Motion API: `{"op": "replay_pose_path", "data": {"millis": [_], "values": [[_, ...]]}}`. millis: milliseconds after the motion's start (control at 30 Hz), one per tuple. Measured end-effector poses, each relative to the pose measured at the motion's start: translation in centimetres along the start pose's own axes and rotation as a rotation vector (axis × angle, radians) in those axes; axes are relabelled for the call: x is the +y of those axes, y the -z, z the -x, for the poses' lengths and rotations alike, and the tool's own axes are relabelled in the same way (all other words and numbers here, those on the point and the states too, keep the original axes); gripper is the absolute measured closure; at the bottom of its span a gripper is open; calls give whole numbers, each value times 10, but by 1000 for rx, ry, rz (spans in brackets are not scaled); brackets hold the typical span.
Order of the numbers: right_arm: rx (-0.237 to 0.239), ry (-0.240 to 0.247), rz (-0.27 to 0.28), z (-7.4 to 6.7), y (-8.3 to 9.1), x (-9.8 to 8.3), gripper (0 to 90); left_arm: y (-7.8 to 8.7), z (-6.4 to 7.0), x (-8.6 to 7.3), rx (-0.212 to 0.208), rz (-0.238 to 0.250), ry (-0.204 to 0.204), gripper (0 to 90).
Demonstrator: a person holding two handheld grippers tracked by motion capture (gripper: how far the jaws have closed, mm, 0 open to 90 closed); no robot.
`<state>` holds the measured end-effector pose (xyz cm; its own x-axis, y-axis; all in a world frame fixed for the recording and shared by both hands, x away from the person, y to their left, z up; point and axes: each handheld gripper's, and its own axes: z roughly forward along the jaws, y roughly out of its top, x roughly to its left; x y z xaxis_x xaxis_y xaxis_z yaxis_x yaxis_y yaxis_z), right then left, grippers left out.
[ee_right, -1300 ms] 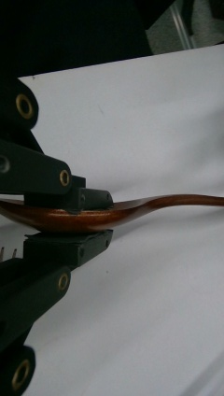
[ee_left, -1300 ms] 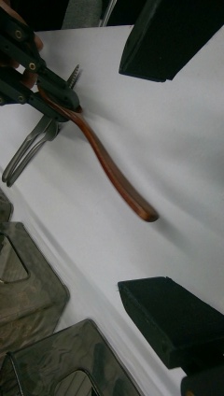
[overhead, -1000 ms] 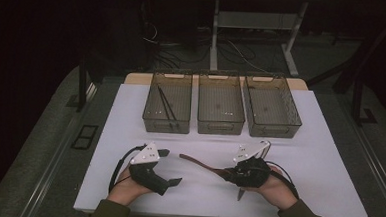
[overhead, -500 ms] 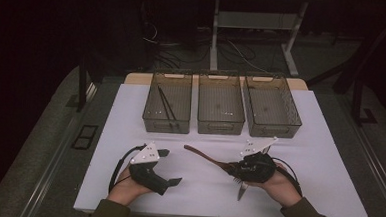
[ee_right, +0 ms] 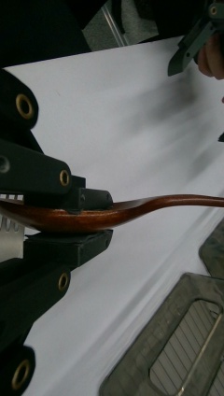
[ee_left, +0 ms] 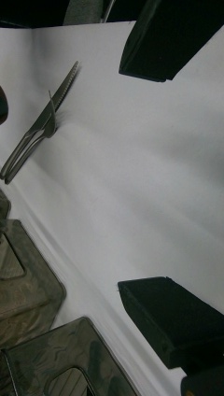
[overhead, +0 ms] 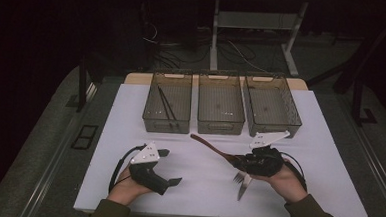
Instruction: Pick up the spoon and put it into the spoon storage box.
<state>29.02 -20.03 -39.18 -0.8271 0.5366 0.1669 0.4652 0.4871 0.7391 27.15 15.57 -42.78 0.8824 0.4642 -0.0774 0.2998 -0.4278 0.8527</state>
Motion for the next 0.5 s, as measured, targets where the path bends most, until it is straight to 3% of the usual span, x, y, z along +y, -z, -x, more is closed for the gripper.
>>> {"op": "replay_pose_path", "data": {"millis": [500], "values": [[-36, -54, 66, 19, 14, 9, 799, -1, 1, 0, -3, -5, 0, 0]]}}
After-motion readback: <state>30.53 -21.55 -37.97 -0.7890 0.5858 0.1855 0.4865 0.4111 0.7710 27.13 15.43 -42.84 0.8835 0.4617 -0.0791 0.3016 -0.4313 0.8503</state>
